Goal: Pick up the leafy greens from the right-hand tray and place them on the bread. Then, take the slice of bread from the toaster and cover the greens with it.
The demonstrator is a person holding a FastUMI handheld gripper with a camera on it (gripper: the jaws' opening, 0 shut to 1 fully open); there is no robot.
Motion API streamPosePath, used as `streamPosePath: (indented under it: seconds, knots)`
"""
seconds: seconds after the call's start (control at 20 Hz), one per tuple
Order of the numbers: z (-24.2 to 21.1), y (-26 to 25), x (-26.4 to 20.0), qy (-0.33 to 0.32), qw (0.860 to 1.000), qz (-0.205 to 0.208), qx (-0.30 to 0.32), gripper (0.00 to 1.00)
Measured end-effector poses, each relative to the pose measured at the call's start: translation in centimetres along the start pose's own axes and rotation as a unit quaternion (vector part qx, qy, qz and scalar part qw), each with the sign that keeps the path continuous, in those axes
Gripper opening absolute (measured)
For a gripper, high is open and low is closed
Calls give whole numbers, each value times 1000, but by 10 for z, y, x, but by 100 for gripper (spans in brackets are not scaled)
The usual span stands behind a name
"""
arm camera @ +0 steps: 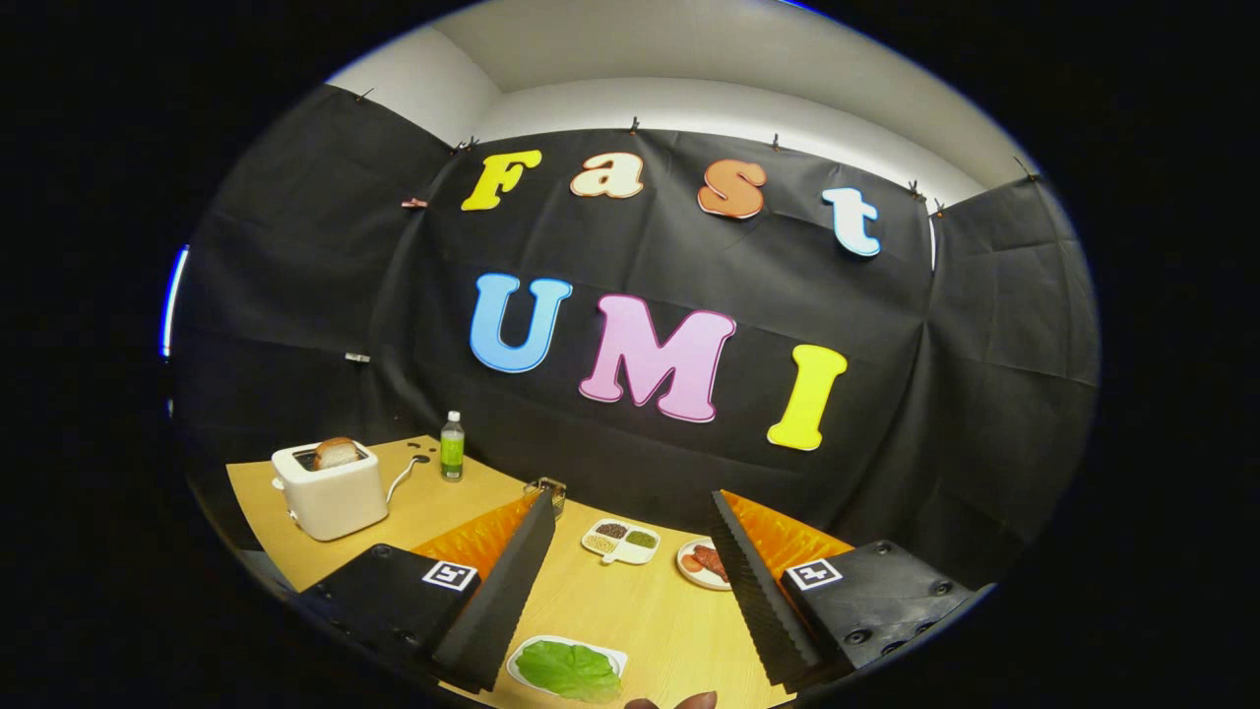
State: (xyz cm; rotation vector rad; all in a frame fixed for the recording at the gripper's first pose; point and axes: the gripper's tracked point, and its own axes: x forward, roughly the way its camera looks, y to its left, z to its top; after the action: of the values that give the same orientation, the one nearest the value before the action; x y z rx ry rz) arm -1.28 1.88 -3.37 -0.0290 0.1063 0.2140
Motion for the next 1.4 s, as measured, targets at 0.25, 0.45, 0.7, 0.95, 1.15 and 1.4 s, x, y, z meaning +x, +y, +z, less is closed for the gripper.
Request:
streamPosePath:
  seconds: [0.25, 0.45, 0.7, 0.95, 1.15, 1.4]
  knots:
    - [-85, 17, 6, 132, 988, 80, -6, 98]
    - [-161, 24, 9, 227, 967, 118, -22, 98]
    - [-256, 49, 1, 346, 924, 164, 8, 96]
    - [-318, 62, 5, 421, 890, 178, 15, 86]
    - [-342, 68, 12, 451, 872, 190, -1, 82]
    - [-364, 73, 13, 490, 850, 195, 7, 69]
